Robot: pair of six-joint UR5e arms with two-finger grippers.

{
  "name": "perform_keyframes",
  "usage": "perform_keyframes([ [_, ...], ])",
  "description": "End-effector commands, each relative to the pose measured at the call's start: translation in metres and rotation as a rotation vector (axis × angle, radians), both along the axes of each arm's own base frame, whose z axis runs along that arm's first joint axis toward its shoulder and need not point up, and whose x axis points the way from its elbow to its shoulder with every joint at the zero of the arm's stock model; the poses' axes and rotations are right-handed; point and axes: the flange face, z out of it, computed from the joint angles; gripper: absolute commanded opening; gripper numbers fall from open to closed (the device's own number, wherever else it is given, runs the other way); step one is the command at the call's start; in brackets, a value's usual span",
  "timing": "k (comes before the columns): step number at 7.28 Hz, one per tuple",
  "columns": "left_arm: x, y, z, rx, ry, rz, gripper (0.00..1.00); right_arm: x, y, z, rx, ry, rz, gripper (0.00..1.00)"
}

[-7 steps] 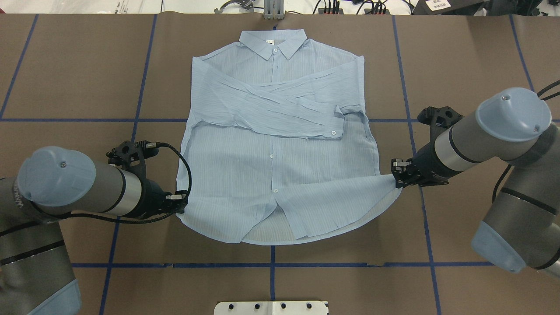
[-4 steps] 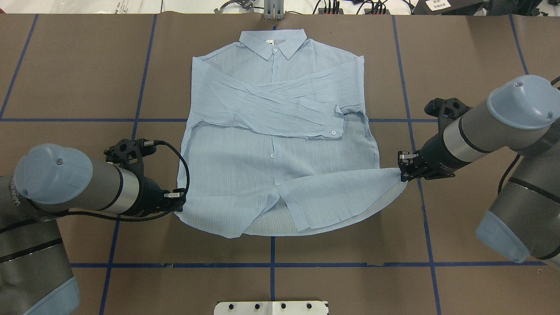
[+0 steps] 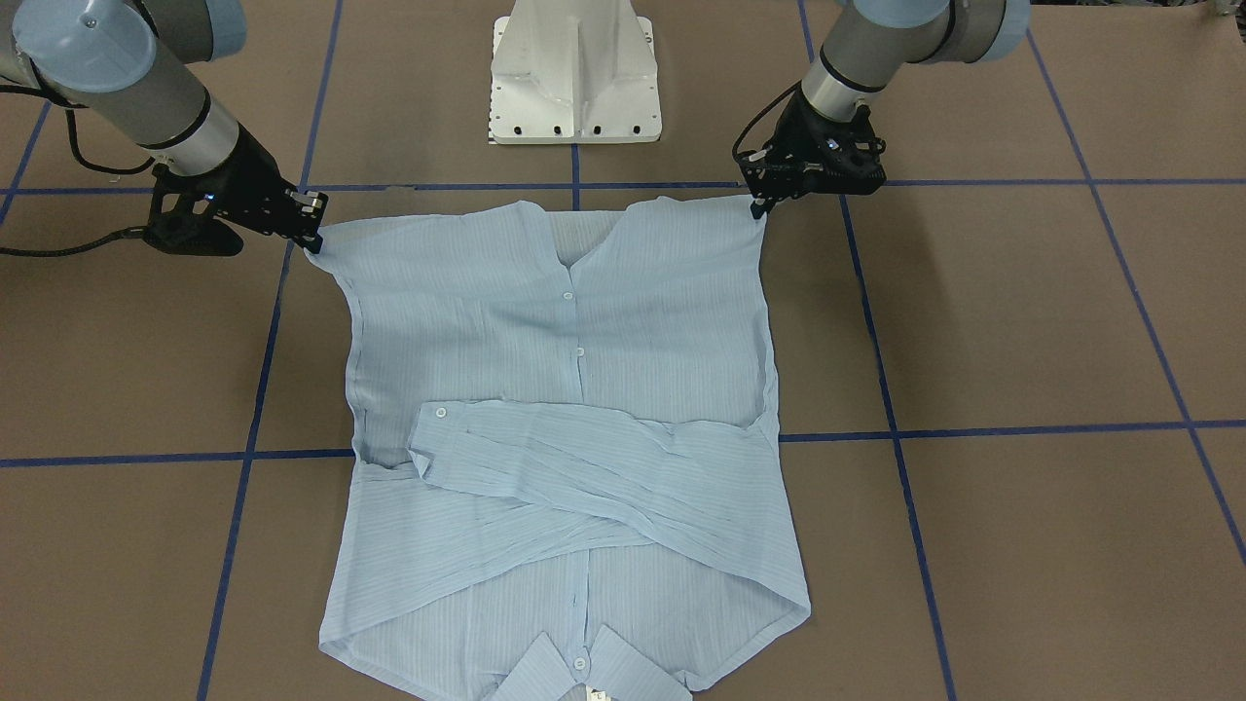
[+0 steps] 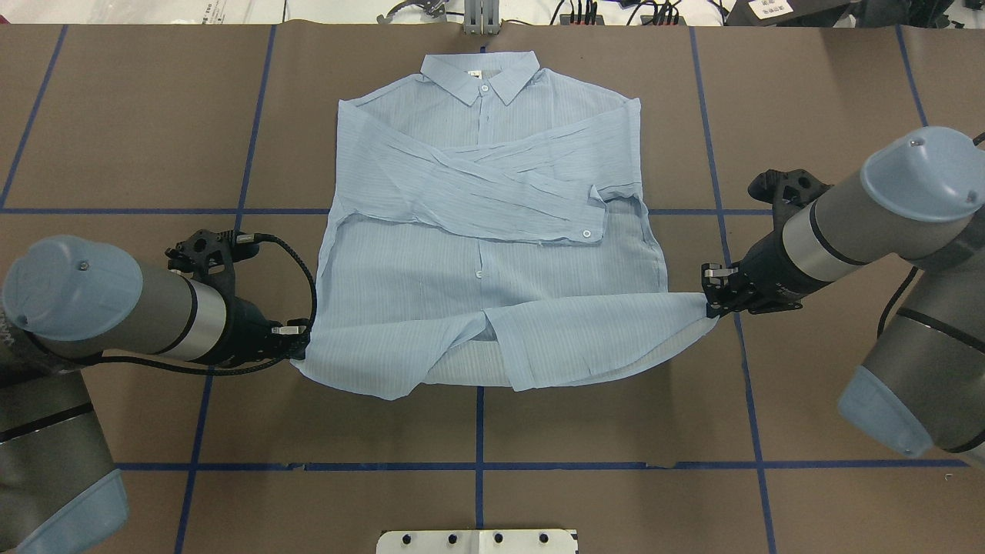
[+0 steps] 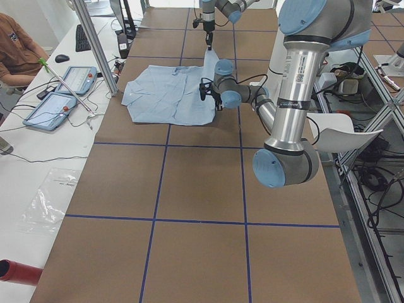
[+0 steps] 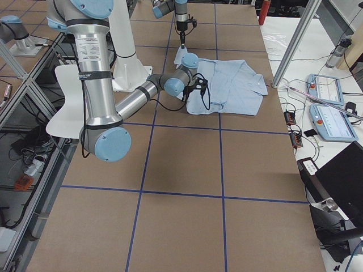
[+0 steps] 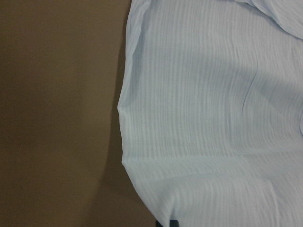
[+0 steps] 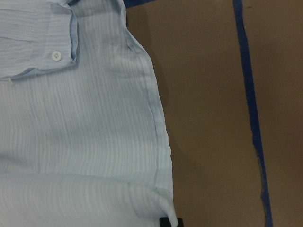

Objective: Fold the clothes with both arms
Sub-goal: 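Lift the hem with both grippers and carry it toward the collar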

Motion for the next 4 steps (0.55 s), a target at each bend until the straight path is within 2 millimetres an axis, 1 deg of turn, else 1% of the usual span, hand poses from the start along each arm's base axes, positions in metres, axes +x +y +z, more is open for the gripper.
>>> perform_keyframes([
  [1,-0.002,-0.002,0.001,-0.001,-0.001,-0.004,0.0,-0.001,-0.003,-0.004,0.006,-0.003,0.005,0.0],
  [3,-0.009,-0.009,-0.002,-0.005,0.009,-0.011,0.0,-0.003,-0.011,-0.015,0.019,-0.018,0.013,0.0],
  [4,-0.013,-0.014,-0.007,-0.007,0.019,-0.016,0.0,-0.003,-0.016,-0.018,0.019,-0.021,0.023,0.0],
])
